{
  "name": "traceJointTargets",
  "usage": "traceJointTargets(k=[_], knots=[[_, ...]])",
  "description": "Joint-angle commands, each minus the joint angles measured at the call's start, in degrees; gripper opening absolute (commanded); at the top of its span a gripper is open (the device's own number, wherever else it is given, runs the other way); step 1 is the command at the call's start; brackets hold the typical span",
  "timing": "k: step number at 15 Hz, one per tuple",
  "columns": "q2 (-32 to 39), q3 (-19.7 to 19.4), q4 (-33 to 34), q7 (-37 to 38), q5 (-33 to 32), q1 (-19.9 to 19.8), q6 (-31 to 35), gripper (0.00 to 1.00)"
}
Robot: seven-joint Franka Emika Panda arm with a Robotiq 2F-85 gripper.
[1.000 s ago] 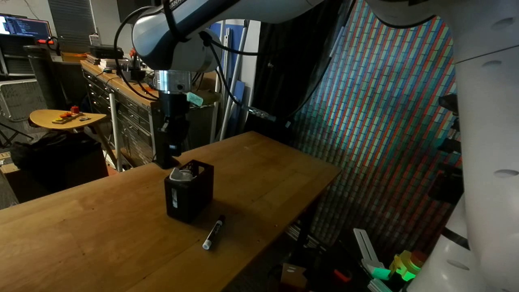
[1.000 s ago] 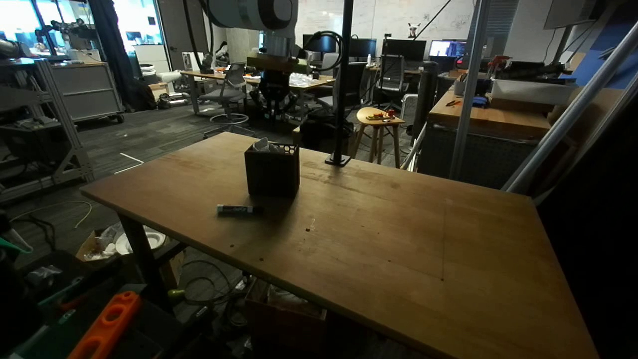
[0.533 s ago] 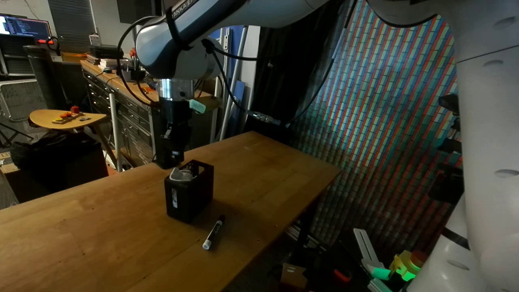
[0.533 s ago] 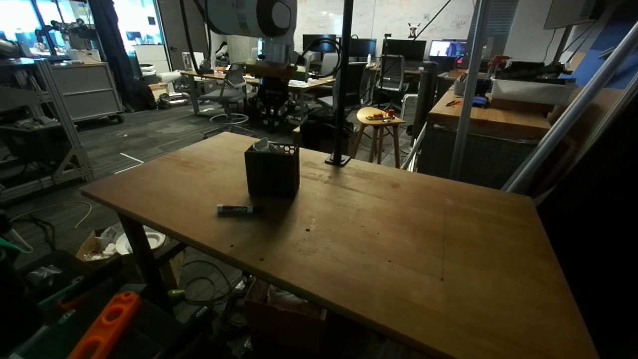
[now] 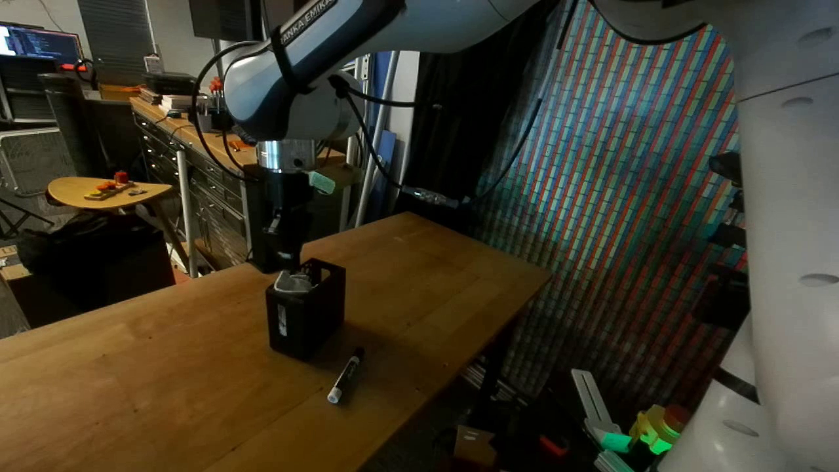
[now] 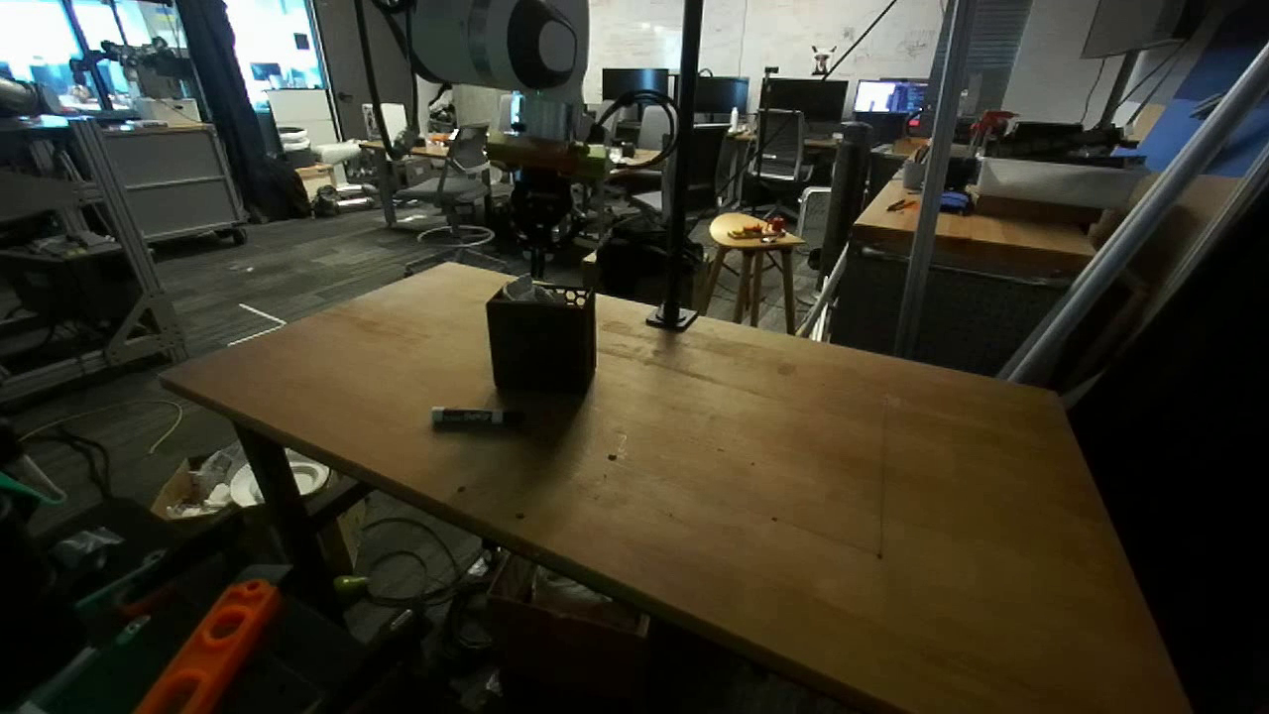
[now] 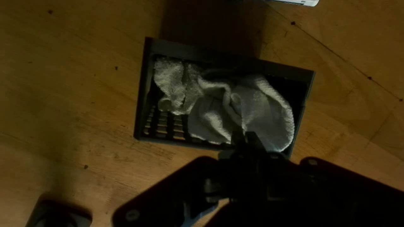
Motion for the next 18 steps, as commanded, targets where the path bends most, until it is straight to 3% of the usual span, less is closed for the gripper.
traceJointTargets(k=[1,18], knots=[[-0.14,-0.39,-1.14,-1.18,0.48,-0.18,2.39,0.08],[7.44,1.85,-0.19,-6.6,8.19,-3.22,3.12,0.09]])
